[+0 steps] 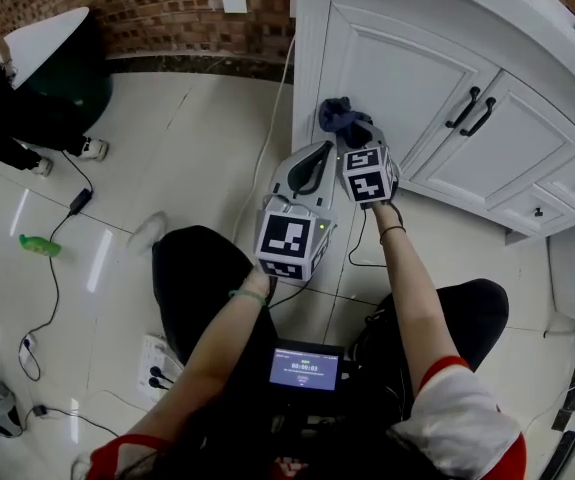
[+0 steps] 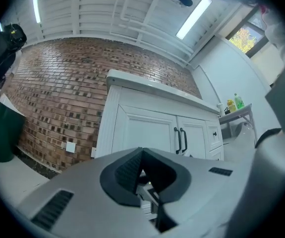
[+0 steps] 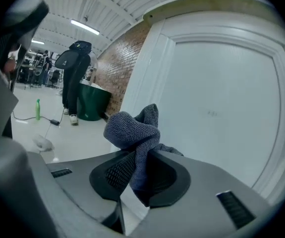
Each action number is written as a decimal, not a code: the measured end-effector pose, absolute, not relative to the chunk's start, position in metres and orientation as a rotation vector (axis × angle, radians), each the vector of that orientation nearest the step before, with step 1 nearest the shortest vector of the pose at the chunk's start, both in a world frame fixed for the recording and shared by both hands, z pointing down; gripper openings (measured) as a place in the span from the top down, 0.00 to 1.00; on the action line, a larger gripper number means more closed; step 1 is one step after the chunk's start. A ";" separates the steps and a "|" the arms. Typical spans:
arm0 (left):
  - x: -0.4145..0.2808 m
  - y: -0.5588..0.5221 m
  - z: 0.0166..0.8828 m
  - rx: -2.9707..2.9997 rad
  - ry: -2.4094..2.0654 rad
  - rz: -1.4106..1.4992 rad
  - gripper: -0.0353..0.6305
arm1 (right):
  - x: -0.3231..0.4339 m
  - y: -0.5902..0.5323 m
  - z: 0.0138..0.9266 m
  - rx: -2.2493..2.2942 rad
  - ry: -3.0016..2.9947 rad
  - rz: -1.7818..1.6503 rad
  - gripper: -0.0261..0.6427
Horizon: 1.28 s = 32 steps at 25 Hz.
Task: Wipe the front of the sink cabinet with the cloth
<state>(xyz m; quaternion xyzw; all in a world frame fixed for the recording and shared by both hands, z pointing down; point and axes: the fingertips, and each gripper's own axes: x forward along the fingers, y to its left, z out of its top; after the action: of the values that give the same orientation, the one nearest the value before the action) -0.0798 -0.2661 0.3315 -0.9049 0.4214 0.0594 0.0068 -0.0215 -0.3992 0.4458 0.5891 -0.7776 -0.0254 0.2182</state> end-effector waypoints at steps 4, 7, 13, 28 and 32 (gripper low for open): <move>-0.092 -0.272 0.331 -2.808 1.354 0.203 0.90 | -0.023 -0.401 0.500 1.584 -2.128 0.043 0.83; -0.100 -0.275 0.331 -2.796 1.370 0.204 0.90 | -0.022 -0.403 0.535 1.538 -2.090 0.092 0.83; -0.108 -0.277 0.335 -2.784 1.372 0.181 0.90 | -0.016 -0.404 0.583 1.501 -2.042 0.206 0.83; -0.080 -0.275 0.350 -2.785 1.320 0.093 0.90 | 0.031 -0.369 0.310 1.740 -2.235 -0.100 0.83; -0.071 -0.273 0.354 -2.804 1.307 0.086 0.90 | 0.050 -0.354 0.228 1.820 -2.234 -0.277 0.83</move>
<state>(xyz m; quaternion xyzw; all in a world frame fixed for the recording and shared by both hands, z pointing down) -0.0706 -0.2730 0.3537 -0.9058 0.4222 0.0277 0.0235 0.0496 -0.3543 0.2277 0.6241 -0.7658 -0.0950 0.1230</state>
